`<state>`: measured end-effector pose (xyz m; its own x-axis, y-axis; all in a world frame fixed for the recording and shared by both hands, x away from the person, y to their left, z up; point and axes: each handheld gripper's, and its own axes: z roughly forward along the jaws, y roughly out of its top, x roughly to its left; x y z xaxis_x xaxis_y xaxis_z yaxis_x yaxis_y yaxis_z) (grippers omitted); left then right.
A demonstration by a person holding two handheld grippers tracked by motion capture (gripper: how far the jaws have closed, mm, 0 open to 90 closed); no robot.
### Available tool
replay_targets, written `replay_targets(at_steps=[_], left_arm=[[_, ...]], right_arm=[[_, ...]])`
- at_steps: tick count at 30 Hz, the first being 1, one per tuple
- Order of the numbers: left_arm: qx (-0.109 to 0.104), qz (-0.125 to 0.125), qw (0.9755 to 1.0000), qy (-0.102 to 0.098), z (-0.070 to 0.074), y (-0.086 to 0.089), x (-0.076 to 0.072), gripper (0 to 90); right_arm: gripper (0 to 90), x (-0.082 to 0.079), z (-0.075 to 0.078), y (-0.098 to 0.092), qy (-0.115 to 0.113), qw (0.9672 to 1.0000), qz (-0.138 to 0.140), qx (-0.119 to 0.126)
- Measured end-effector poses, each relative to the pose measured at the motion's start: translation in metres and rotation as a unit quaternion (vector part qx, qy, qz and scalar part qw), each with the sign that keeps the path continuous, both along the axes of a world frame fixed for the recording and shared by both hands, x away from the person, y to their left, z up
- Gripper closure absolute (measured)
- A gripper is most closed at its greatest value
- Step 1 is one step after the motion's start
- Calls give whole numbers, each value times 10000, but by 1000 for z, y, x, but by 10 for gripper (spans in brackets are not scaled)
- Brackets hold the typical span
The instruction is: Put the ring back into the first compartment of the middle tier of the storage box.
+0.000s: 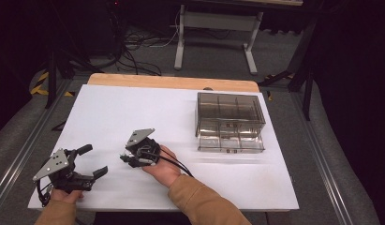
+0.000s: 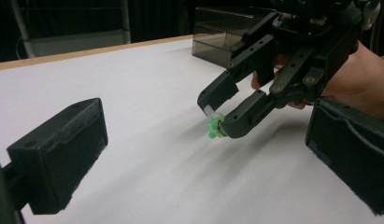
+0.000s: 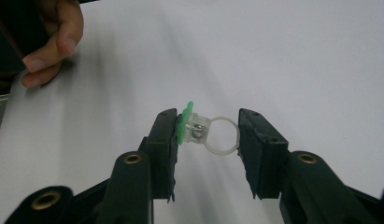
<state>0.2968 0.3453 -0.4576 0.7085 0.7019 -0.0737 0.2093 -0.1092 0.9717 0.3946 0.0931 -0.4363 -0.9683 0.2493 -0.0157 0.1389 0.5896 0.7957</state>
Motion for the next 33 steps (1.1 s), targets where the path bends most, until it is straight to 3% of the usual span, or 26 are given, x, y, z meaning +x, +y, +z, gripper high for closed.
replay_targets(at_steps=[11, 19, 33], left_arm=[[-7, -17, 10000, 9, 0, 0, 0, 2], [26, -27, 10000, 3, 0, 0, 0, 1], [64, -15, 10000, -14, 0, -1, 0, 1]], right_arm=[[592, -2, 11, -15, -96, 9999, -125, 30], [591, -2, 27, -43, -212, 9992, -343, 24], [590, 0, 38, -77, -353, 9969, -686, -134]])
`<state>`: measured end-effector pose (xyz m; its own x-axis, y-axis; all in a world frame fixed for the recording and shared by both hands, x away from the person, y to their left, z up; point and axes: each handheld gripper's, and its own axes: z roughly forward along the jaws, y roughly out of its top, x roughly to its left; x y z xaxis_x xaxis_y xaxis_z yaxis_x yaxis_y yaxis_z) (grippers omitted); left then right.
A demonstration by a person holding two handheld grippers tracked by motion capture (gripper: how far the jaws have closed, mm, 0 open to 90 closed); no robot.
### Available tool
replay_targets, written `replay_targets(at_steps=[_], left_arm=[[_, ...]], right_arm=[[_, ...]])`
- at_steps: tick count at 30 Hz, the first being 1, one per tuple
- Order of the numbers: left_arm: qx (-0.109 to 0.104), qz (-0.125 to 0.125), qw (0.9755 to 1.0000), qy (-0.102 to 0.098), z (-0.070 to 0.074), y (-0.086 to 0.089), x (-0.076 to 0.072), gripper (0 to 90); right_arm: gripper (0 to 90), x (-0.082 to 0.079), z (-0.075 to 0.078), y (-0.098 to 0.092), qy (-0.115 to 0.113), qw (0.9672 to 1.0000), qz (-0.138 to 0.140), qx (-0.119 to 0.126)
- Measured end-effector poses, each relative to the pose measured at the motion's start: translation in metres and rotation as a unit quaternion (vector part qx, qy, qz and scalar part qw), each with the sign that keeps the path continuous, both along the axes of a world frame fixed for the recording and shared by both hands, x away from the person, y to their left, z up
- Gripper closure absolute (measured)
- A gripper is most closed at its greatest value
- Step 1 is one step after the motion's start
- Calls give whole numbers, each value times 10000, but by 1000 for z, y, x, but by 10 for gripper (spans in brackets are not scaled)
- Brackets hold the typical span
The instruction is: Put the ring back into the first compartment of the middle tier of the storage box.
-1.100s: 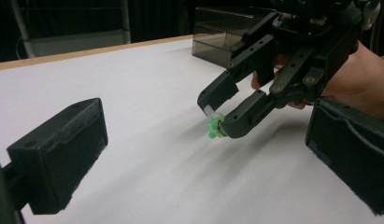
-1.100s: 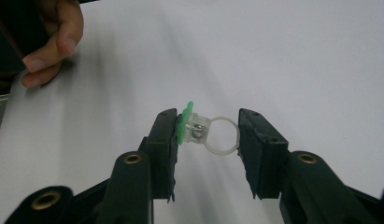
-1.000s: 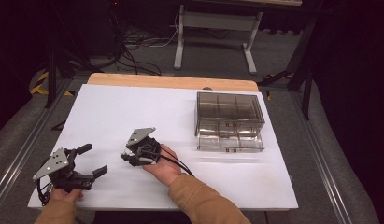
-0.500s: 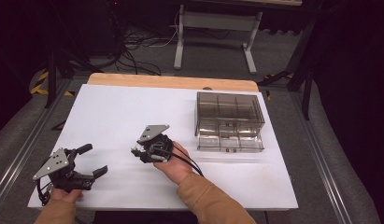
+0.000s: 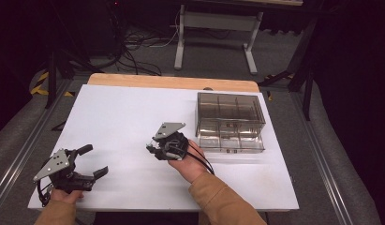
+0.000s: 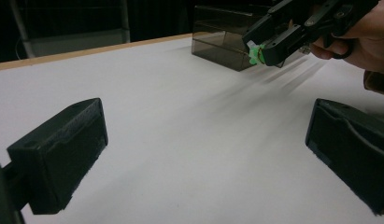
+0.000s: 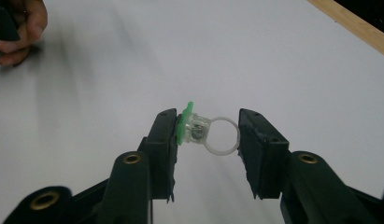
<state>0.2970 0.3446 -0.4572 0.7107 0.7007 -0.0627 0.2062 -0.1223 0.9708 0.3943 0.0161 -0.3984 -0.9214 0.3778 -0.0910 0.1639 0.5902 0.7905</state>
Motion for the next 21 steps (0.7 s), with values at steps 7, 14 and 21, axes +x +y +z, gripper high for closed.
replay_targets(at_steps=[7, 14, 21], left_arm=[[7, 2, 10000, -18, 0, 0, 0, 2], [-1, -4, 10000, 0, 0, 0, 0, 2], [19, -1, 10000, -1, 0, -1, 0, 2]], right_arm=[[589, -1, 5, -15, -51, 9999, -122, -56], [588, 1, 8, -30, -34, 9996, -258, -118], [588, 2, 11, -48, -42, 9988, -477, -130]])
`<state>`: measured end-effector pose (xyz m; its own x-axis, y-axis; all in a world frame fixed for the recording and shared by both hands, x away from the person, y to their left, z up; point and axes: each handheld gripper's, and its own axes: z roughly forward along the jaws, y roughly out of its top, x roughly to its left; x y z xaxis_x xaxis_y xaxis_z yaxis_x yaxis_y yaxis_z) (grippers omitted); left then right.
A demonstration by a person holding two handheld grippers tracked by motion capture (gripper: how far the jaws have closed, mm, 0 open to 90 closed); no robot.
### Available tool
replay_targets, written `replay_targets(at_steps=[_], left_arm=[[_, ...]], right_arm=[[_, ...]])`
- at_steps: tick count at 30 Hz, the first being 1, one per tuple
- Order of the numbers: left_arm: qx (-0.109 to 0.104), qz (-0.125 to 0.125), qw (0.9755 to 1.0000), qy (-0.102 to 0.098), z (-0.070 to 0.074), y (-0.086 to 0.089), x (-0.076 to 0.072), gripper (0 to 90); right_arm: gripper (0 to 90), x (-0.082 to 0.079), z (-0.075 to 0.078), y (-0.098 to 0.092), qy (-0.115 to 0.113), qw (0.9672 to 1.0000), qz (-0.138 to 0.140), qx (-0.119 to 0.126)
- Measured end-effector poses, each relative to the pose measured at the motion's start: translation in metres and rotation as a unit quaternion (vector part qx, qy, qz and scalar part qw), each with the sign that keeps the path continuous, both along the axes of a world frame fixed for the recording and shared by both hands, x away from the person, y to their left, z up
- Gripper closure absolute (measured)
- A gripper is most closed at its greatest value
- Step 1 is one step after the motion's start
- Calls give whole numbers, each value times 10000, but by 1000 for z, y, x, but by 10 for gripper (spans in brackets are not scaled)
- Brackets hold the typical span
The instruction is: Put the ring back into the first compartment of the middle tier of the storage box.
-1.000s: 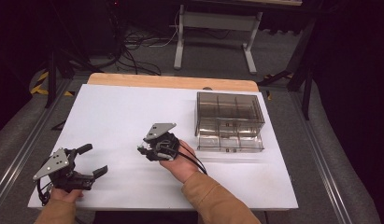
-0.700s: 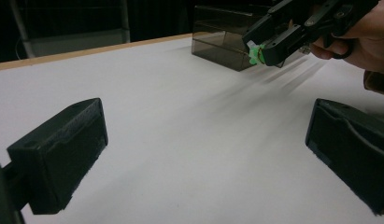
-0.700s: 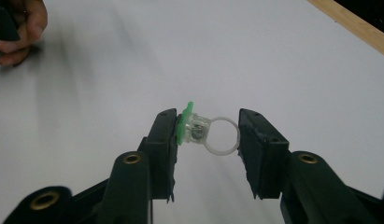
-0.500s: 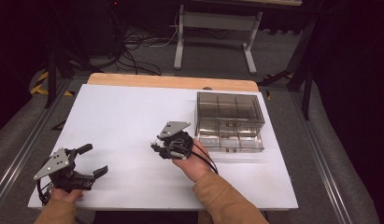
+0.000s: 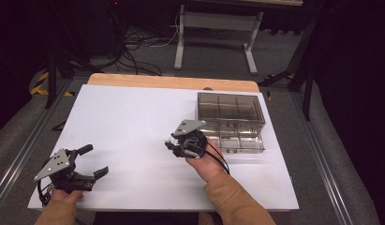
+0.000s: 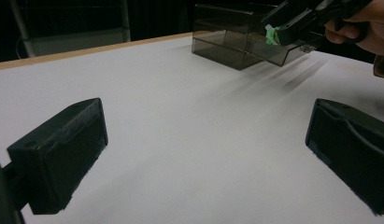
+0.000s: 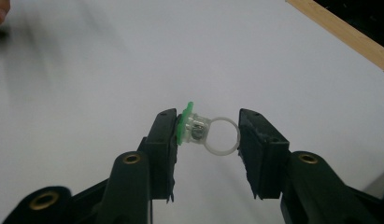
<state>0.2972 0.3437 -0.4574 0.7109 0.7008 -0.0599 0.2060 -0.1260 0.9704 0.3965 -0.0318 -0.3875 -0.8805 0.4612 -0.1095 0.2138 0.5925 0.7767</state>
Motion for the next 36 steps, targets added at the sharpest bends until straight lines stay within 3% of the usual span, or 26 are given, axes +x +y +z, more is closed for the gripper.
replay_targets(at_steps=[8, 24, 36], left_arm=[[7, 5, 10000, 7, 0, 0, 0, 2], [11, 27, 10000, -2, 0, -1, 0, 2], [36, 16, 10000, -21, 0, 0, 0, 2]], right_arm=[[587, 1, 4, -16, -50, 9998, -109, -137], [587, 4, 13, -50, -75, 9987, -493, -128], [587, 11, 13, -65, -23, 9969, -692, -377]])
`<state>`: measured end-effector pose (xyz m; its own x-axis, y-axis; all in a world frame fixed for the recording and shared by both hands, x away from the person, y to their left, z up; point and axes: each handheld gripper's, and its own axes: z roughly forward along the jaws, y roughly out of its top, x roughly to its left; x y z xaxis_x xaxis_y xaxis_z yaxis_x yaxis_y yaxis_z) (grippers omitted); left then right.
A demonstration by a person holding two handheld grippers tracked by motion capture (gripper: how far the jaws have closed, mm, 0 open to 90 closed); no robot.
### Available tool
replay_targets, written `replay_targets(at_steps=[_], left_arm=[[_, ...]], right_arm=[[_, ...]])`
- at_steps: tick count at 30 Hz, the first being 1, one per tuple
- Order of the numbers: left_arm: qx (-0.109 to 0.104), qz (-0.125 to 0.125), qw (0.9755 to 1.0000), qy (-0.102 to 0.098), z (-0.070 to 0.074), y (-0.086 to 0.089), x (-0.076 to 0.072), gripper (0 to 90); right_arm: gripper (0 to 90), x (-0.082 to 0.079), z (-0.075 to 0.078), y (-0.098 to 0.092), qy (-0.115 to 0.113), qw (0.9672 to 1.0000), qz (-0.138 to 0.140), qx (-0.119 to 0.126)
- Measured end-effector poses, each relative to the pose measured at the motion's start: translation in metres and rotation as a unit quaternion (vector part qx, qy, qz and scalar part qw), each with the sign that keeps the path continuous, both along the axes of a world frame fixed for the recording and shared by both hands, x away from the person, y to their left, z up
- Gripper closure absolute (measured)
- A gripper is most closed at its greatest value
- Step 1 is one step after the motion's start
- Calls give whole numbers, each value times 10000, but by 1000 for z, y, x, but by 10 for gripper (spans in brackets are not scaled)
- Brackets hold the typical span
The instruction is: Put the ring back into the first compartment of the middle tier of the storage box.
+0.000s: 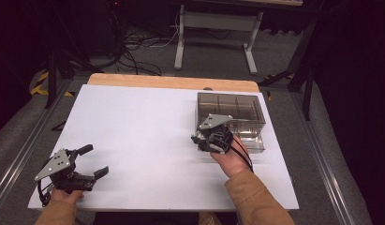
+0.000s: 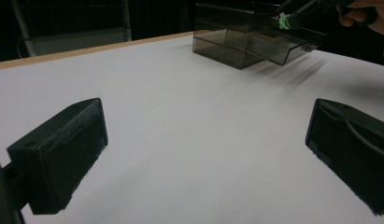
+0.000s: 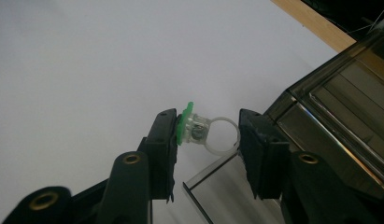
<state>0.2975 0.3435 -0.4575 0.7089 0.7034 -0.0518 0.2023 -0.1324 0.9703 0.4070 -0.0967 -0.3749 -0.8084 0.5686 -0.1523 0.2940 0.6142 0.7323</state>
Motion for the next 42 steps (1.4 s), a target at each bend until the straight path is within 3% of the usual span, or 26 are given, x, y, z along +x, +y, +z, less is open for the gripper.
replay_targets(at_steps=[22, 42], left_arm=[[6, -1, 10000, -6, 0, 0, 0, 2], [-9, -8, 10000, 19, 0, 0, 0, 2]], right_arm=[[587, 14, -9, -30, 180, 9986, -444, -211], [587, 20, -19, -37, 306, 9968, -623, -399]])
